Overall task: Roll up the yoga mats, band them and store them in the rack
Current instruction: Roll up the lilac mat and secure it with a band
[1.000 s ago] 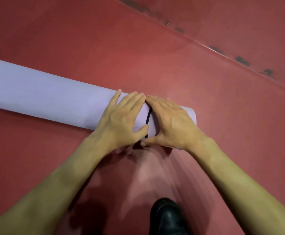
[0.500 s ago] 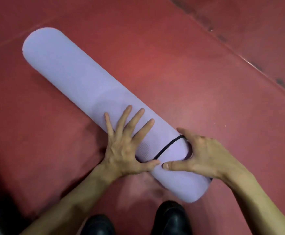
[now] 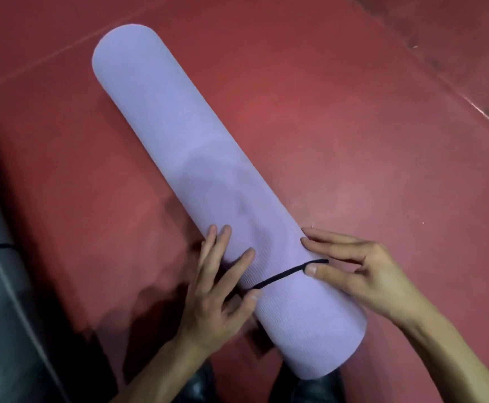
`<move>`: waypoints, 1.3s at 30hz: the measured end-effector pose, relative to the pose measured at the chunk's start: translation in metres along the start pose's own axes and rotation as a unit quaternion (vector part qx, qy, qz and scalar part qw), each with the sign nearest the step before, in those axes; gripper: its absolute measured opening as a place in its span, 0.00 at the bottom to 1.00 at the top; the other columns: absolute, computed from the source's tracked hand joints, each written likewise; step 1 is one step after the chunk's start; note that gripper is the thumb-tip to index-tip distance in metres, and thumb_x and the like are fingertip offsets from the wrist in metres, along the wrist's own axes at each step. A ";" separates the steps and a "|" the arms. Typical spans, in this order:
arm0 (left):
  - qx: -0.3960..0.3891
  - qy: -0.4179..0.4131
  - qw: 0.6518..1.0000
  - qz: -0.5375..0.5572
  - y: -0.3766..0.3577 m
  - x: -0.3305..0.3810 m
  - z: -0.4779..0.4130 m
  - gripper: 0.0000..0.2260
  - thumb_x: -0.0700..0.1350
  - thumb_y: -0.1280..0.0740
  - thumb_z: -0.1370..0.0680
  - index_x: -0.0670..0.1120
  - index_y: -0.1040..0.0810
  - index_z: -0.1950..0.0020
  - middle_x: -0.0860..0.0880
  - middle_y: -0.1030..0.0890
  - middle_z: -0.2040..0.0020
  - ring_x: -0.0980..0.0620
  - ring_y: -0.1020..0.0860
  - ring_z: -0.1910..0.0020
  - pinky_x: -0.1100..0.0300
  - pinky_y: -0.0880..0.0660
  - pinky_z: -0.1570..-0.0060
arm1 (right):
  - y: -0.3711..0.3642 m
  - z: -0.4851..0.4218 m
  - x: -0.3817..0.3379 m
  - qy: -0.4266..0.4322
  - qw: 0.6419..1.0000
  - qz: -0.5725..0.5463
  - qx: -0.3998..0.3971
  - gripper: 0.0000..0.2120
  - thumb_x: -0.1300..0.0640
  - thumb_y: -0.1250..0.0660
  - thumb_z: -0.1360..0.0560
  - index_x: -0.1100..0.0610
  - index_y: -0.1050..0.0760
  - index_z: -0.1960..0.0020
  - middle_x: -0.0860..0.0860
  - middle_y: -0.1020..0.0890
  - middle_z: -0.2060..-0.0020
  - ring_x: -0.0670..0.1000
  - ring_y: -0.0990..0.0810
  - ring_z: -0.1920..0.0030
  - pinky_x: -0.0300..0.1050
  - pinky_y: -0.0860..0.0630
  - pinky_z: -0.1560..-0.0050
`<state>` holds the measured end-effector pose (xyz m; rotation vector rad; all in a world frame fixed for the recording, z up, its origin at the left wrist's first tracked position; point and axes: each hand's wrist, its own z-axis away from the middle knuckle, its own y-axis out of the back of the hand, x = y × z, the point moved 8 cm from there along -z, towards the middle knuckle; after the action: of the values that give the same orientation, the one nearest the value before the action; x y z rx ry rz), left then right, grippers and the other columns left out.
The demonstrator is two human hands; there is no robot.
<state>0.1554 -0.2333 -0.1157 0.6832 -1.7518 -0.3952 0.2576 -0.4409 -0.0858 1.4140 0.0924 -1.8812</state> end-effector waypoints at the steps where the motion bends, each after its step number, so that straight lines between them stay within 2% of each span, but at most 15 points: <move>1: -0.002 0.000 1.000 0.001 0.002 -0.001 0.000 0.21 0.52 0.34 0.17 0.47 0.28 0.25 0.38 0.38 0.19 0.33 0.42 0.19 0.28 0.36 0.27 | -0.005 0.003 -0.002 0.026 0.999 -0.008 0.024 0.18 0.49 0.23 0.29 0.42 0.16 0.39 0.34 0.21 0.33 0.38 0.24 0.30 0.35 0.29 0.30; 4: 0.005 0.008 1.000 -0.008 0.007 0.001 0.000 0.23 0.58 0.34 0.17 0.50 0.28 0.25 0.38 0.39 0.19 0.31 0.44 0.18 0.26 0.42 0.26 | -0.021 0.016 -0.022 0.129 0.981 0.092 0.111 0.13 0.46 0.24 0.24 0.47 0.14 0.40 0.41 0.20 0.32 0.42 0.20 0.33 0.39 0.22 0.35; 6: 0.031 0.022 0.999 -0.035 0.012 0.005 0.000 0.23 0.61 0.34 0.18 0.52 0.25 0.27 0.37 0.35 0.20 0.32 0.43 0.18 0.27 0.46 0.24 | -0.045 0.025 -0.043 0.211 0.950 0.186 0.138 0.13 0.44 0.27 0.23 0.48 0.13 0.42 0.45 0.18 0.34 0.44 0.18 0.36 0.43 0.20 0.37; 8: 0.038 0.000 0.998 -0.050 0.019 0.010 0.001 0.20 0.60 0.32 0.19 0.52 0.22 0.30 0.38 0.30 0.23 0.34 0.39 0.19 0.24 0.48 0.25 | -0.064 0.030 -0.059 0.253 0.932 0.216 0.142 0.10 0.45 0.27 0.22 0.48 0.12 0.46 0.45 0.17 0.36 0.43 0.16 0.39 0.42 0.19 0.40; 11: 0.020 -0.073 0.995 -0.068 0.030 0.010 0.013 0.22 0.60 0.30 0.21 0.50 0.21 0.32 0.39 0.25 0.27 0.34 0.33 0.22 0.19 0.45 0.31 | -0.072 0.029 -0.064 0.285 0.940 0.174 0.073 0.09 0.49 0.23 0.23 0.50 0.12 0.44 0.44 0.17 0.35 0.42 0.17 0.38 0.43 0.19 0.41; 14: 0.007 -0.102 0.991 -0.086 0.044 0.006 0.022 0.25 0.65 0.29 0.24 0.50 0.19 0.34 0.39 0.23 0.29 0.34 0.30 0.24 0.18 0.44 0.32 | -0.067 0.027 -0.050 0.302 0.943 0.135 -0.038 0.13 0.52 0.22 0.24 0.55 0.13 0.41 0.48 0.20 0.30 0.51 0.21 0.30 0.52 0.21 0.36; 16: 0.005 -0.118 0.989 -0.093 0.047 0.010 0.025 0.20 0.63 0.26 0.24 0.49 0.13 0.41 0.40 0.21 0.31 0.33 0.28 0.26 0.19 0.41 0.32 | -0.063 0.025 -0.041 0.317 0.937 0.140 -0.045 0.12 0.52 0.22 0.24 0.55 0.13 0.42 0.51 0.20 0.31 0.56 0.22 0.30 0.55 0.21 0.36; 19: 0.015 -0.143 0.986 -0.088 0.042 0.023 0.032 0.09 0.52 0.21 0.24 0.47 0.10 0.54 0.45 0.17 0.36 0.35 0.24 0.29 0.18 0.36 0.36 | -0.065 0.027 -0.041 0.360 0.919 0.160 0.003 0.08 0.56 0.25 0.22 0.59 0.12 0.48 0.51 0.15 0.40 0.57 0.17 0.37 0.52 0.19 0.43; 24: 0.068 -0.130 0.987 -0.072 0.045 0.030 0.032 0.07 0.45 0.22 0.23 0.45 0.12 0.60 0.49 0.15 0.39 0.41 0.22 0.31 0.19 0.34 0.37 | -0.070 0.033 -0.051 0.401 0.883 0.229 0.081 0.05 0.60 0.26 0.21 0.60 0.13 0.50 0.48 0.14 0.44 0.50 0.16 0.40 0.47 0.18 0.45; 29: 0.114 -0.052 0.987 -0.106 0.065 0.000 0.007 0.10 0.42 0.28 0.18 0.43 0.14 0.58 0.49 0.16 0.37 0.45 0.23 0.28 0.28 0.37 0.27 | -0.074 -0.001 -0.077 0.405 0.877 0.220 0.132 0.04 0.62 0.26 0.21 0.61 0.13 0.49 0.49 0.13 0.46 0.49 0.16 0.40 0.47 0.18 0.45; 32: 0.120 0.008 0.988 -0.093 0.079 -0.020 -0.006 0.07 0.42 0.30 0.18 0.42 0.15 0.54 0.49 0.19 0.34 0.44 0.27 0.25 0.31 0.34 0.27 | -0.081 -0.022 -0.084 0.399 0.880 0.221 0.132 0.04 0.59 0.27 0.20 0.59 0.14 0.49 0.48 0.13 0.47 0.49 0.15 0.42 0.48 0.18 0.50; 33: 0.098 0.024 0.991 -0.086 0.076 -0.020 -0.006 0.08 0.45 0.31 0.18 0.42 0.15 0.49 0.48 0.21 0.30 0.44 0.30 0.23 0.31 0.36 0.26 | -0.083 -0.025 -0.082 0.392 0.886 0.214 0.126 0.04 0.59 0.27 0.19 0.59 0.14 0.49 0.48 0.14 0.47 0.50 0.16 0.42 0.49 0.18 0.51; 36: 0.000 0.079 0.994 -0.081 0.051 -0.013 0.004 0.30 0.64 0.34 0.20 0.44 0.25 0.26 0.45 0.36 0.18 0.42 0.45 0.16 0.34 0.49 0.21 | -0.084 -0.029 -0.067 0.342 0.922 0.146 0.110 0.05 0.59 0.26 0.21 0.60 0.14 0.48 0.49 0.15 0.44 0.50 0.17 0.40 0.50 0.19 0.47; 37: -0.004 0.079 0.993 -0.087 0.046 -0.009 0.007 0.32 0.67 0.35 0.21 0.48 0.25 0.24 0.44 0.38 0.17 0.41 0.47 0.16 0.34 0.50 0.21 | -0.082 -0.028 -0.059 0.313 0.938 0.107 0.105 0.06 0.60 0.26 0.22 0.61 0.15 0.46 0.50 0.15 0.42 0.51 0.17 0.39 0.50 0.20 0.43; 39: 0.019 0.060 0.994 -0.085 0.043 -0.001 0.006 0.24 0.65 0.34 0.20 0.52 0.18 0.31 0.43 0.33 0.19 0.37 0.44 0.17 0.30 0.46 0.23 | -0.079 -0.023 -0.041 0.250 0.964 0.028 0.091 0.11 0.61 0.26 0.23 0.61 0.16 0.41 0.51 0.16 0.38 0.51 0.18 0.35 0.48 0.22 0.36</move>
<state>0.1393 -0.2005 -0.0930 0.8707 -1.5957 -0.4283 0.2312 -0.3525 -0.0891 1.9737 0.1262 -1.4780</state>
